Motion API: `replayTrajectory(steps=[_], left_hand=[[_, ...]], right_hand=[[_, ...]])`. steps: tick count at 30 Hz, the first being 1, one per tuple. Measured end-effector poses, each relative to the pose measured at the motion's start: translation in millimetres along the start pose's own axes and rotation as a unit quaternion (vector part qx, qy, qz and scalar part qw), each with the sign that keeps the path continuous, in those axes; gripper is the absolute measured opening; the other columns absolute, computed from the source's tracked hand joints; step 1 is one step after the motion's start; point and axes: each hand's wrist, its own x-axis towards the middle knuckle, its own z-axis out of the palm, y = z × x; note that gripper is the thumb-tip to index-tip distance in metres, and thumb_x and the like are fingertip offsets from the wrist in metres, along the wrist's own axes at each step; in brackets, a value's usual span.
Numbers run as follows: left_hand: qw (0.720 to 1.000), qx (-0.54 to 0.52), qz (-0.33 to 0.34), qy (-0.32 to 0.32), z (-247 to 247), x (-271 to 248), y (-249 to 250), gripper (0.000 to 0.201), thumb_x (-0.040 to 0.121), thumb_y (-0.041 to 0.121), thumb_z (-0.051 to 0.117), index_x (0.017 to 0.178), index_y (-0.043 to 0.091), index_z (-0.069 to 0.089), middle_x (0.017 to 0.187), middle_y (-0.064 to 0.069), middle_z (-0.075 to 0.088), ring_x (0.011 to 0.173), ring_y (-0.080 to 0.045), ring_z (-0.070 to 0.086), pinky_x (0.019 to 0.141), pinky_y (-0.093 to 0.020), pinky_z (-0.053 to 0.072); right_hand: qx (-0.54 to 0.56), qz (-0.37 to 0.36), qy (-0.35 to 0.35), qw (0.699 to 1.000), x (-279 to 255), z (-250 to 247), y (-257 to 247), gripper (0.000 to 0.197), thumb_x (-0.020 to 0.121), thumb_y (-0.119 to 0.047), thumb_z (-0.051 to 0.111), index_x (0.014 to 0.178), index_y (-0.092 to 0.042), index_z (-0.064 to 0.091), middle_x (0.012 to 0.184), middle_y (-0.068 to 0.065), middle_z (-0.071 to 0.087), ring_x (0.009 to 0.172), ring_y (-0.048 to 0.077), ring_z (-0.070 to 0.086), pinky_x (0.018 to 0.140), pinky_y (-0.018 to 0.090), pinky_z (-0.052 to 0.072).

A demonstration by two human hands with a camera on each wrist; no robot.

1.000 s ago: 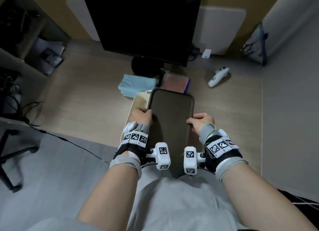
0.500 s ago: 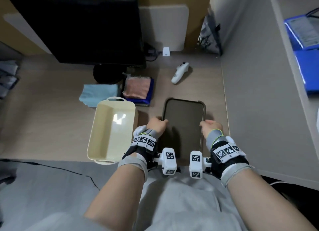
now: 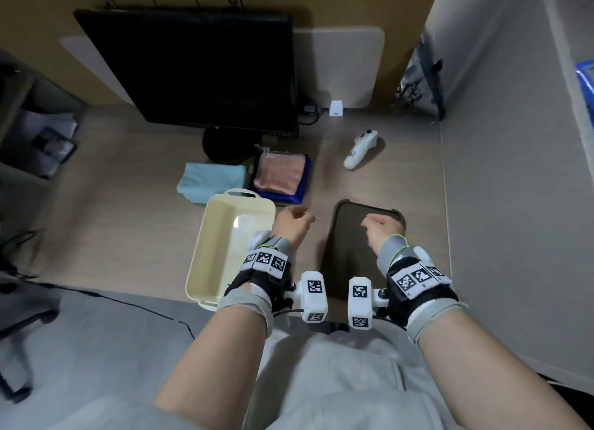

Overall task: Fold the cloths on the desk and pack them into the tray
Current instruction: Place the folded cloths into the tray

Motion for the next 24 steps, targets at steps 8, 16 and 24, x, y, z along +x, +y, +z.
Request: replayTrajectory(steps=[8, 16, 24], left_hand=[[0.99, -0.041, 0.025, 0.134, -105.0, 32.7, 10.2, 0.023, 0.077, 0.024, 0.059, 0.098, 0.025, 0.068, 0.099, -0.003, 0.074, 0.096, -0.021, 0.068, 0.092, -0.037, 0.053], [0.973, -0.076, -0.026, 0.218, -210.7, 97.1, -5.4, 0.042, 0.076, 0.023, 0.062, 0.118, 0.016, 0.06, 0.118, -0.007, 0.063, 0.108, -0.026, 0.061, 0.097, -0.041, 0.048], [0.984, -0.018, -0.144, 0.103, -269.7, 169.0, -42.4, 0.07, 0.078, 0.031, 0.067, 0.14, 0.011, 0.043, 0.136, -0.012, 0.054, 0.121, -0.032, 0.054, 0.098, -0.034, 0.043]], right_hand=[[0.003, -0.01, -0.057, 0.998, 5.1, 101.4, -44.0, 0.014, 0.081, -0.014, 0.064, 0.094, -0.015, 0.066, 0.066, -0.002, 0.057, 0.061, 0.014, 0.052, 0.065, 0.031, 0.046], [-0.005, -0.047, -0.197, 0.979, -18.4, 225.2, -112.1, 0.006, 0.081, -0.017, 0.065, 0.078, -0.021, 0.063, 0.07, 0.001, 0.056, 0.066, 0.014, 0.05, 0.063, 0.024, 0.041], [-0.329, 0.005, -0.149, 0.933, 1.1, 313.3, -126.8, 0.056, 0.066, -0.047, 0.059, 0.1, -0.003, 0.062, 0.095, 0.01, 0.064, 0.082, 0.029, 0.059, 0.071, 0.032, 0.044]])
